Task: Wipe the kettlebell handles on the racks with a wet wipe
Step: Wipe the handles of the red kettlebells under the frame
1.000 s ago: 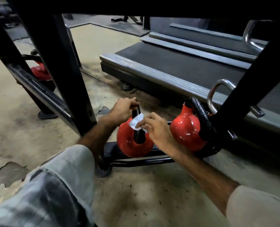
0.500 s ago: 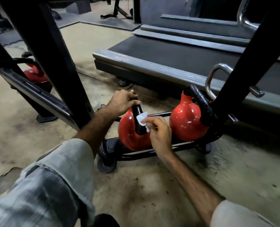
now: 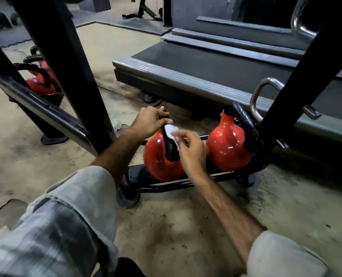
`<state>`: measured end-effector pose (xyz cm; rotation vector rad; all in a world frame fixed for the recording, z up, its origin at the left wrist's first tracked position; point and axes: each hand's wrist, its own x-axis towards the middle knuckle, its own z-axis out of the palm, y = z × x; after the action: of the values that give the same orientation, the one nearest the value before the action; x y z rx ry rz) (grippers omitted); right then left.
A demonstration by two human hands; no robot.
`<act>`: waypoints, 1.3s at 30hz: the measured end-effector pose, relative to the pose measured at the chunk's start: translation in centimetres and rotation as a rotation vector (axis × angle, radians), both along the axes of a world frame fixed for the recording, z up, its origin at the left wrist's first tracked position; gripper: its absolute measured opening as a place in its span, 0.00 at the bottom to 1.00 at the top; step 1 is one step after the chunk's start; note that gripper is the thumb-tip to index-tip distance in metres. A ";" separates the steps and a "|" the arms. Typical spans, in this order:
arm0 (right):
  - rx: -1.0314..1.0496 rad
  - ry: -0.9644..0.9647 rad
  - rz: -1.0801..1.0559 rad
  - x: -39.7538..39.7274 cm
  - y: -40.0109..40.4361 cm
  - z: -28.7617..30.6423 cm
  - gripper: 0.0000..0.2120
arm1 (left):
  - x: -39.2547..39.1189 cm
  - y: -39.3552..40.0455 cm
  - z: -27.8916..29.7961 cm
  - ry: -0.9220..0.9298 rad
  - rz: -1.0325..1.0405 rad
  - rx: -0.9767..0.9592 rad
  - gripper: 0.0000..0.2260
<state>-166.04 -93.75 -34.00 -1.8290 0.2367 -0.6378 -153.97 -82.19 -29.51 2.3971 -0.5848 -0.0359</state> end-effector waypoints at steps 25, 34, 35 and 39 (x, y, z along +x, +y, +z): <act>-1.912 -0.202 0.574 2.0 -1.6 2.1 0.06 | 1.4 1.1 -0.1 0.026 -0.041 -0.030 0.12; -1.518 -0.416 0.536 1.0 -3.1 0.3 0.07 | 1.2 1.2 -0.1 0.030 -0.065 -0.004 0.14; -1.465 -0.452 0.562 0.4 -3.8 -0.9 0.06 | 1.2 1.1 -0.2 0.020 -0.058 -0.002 0.14; -1.293 -0.485 0.555 -0.8 -5.4 -2.6 0.07 | 0.9 1.1 -0.5 0.011 -0.041 -0.030 0.14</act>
<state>-166.86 -99.11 -36.57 -2.6452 -1.2363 -0.8786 -153.05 -81.09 -30.01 2.3545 -0.6249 -0.0579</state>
